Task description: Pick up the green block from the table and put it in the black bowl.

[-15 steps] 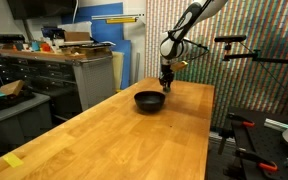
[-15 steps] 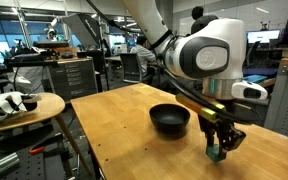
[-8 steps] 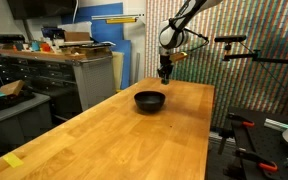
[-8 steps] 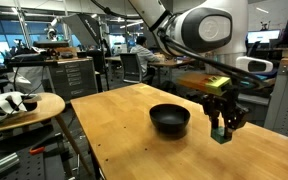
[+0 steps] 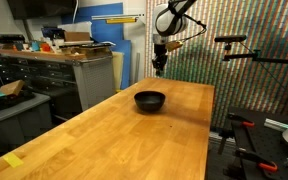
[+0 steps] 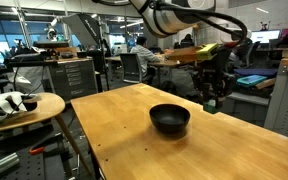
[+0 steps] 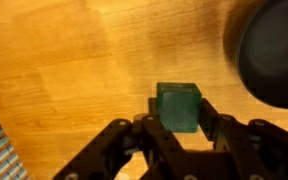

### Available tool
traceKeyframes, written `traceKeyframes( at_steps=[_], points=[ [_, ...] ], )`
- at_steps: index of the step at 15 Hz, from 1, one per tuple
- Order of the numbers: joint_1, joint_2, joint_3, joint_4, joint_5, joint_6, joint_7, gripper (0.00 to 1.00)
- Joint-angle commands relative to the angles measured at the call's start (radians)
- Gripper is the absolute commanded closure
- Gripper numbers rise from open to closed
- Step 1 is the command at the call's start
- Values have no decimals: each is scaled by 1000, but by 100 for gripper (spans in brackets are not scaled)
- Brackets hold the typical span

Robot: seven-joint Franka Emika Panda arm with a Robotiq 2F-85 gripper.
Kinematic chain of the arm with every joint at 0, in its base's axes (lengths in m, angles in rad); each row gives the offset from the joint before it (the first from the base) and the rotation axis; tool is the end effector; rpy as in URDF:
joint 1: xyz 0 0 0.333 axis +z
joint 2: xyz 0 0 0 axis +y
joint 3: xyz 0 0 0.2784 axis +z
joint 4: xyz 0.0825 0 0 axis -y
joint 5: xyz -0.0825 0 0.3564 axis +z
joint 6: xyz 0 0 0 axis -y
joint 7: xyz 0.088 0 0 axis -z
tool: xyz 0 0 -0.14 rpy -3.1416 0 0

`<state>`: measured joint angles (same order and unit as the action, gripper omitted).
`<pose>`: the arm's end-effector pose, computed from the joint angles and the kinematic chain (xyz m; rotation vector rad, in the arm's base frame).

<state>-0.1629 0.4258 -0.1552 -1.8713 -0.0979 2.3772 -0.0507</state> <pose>0.5801 -0.1914 0.2482 2.9809 -0.2737 0.0860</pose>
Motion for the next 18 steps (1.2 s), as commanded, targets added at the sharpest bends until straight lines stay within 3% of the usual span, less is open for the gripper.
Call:
traceKeyframes(
  at_steps=[1,18],
  points=[
    [37,-50,5,-28,-36,-30,20,81],
    [126,-40,74,-102,-41,-38,1,81]
  ],
)
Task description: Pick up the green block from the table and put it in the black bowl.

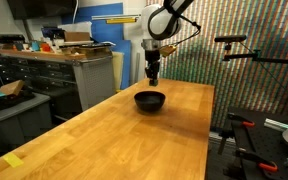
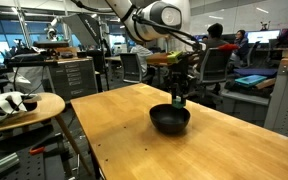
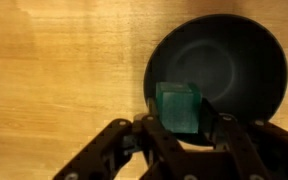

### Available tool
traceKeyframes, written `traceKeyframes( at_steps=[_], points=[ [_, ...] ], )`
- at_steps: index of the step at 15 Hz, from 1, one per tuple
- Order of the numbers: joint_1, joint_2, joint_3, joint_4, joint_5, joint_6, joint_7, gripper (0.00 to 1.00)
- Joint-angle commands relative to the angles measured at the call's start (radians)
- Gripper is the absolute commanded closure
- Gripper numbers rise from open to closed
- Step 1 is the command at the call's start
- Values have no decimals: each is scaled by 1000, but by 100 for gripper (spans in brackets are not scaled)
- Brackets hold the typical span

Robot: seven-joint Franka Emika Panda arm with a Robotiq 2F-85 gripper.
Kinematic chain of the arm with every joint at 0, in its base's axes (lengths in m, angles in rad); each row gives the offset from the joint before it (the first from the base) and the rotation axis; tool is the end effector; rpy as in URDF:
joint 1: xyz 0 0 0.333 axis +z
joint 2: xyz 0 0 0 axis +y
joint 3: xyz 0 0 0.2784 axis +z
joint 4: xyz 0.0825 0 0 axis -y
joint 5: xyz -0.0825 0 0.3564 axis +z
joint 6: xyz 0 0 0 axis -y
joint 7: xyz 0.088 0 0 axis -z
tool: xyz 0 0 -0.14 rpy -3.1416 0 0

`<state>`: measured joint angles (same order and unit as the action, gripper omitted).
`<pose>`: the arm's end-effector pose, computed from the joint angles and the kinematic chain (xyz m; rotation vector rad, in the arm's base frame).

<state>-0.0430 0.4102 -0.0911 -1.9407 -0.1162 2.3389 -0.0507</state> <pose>0.5790 -0.0823 0.2236 3.0235 0.0079 -0.0340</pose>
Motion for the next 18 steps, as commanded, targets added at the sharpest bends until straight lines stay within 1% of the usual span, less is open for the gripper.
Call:
traceKeyframes(
  at_steps=[1,7,11,13,14,15,16,18],
  points=[
    [10,-19,13,-39,-22,5,2,81],
    [14,24,30,-62,-8,64,3,81],
    [11,76,31,-55,-1,169,9,80],
    [8,100,30,-48,5,201,7,79],
    [6,108,31,-46,9,210,5,74],
    [6,114,31,-47,10,217,5,50],
    [3,117,34,-46,17,212,4,31],
    [3,116,35,-47,21,205,4,18]
  ],
)
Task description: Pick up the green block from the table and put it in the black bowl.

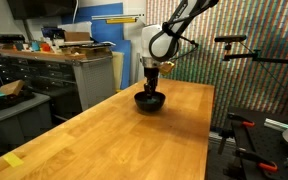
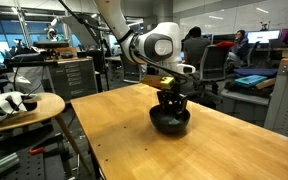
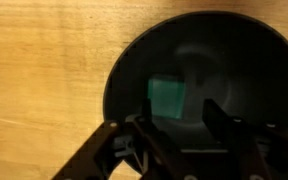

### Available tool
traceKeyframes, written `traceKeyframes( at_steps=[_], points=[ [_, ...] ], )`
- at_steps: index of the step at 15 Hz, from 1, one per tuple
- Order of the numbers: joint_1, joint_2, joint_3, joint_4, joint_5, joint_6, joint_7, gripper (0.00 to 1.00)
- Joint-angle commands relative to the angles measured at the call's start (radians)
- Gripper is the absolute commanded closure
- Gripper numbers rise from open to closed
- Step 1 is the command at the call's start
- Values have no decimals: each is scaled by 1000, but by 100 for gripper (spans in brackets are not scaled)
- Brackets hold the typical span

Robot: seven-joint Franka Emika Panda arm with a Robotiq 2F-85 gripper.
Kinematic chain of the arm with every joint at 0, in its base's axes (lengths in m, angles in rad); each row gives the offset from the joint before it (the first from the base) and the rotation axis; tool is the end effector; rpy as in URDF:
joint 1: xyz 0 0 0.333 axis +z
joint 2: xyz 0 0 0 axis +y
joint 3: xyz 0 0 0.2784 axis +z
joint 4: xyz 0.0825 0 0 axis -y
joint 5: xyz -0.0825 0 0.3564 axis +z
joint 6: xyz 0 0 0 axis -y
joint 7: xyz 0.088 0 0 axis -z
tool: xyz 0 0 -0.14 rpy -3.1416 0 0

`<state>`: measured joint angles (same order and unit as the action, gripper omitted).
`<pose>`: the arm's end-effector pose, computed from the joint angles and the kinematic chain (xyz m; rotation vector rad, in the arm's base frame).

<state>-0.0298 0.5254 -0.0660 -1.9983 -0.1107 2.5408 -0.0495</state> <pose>0.5726 -0.0566 0.1520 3.0431 0.0817 0.0151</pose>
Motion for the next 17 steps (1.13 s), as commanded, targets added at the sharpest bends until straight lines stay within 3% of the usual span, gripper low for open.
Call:
traceKeyframes(
  at_steps=[1,2,3,6,12,13,17],
  points=[
    [-10,-6,11,8,18,-1,2,11],
    [-11,-13,11,7,20,-5,1,2],
    [-11,-25,10,5,21,-13,1,0],
    [-18,-75,14,-5,34,-52,-10,0],
    [-30,-232,11,49,51,-375,-40,0],
    [-17,-171,5,33,23,-269,-6,0],
    [-21,-230,5,45,30,-358,-12,0]
  ],
)
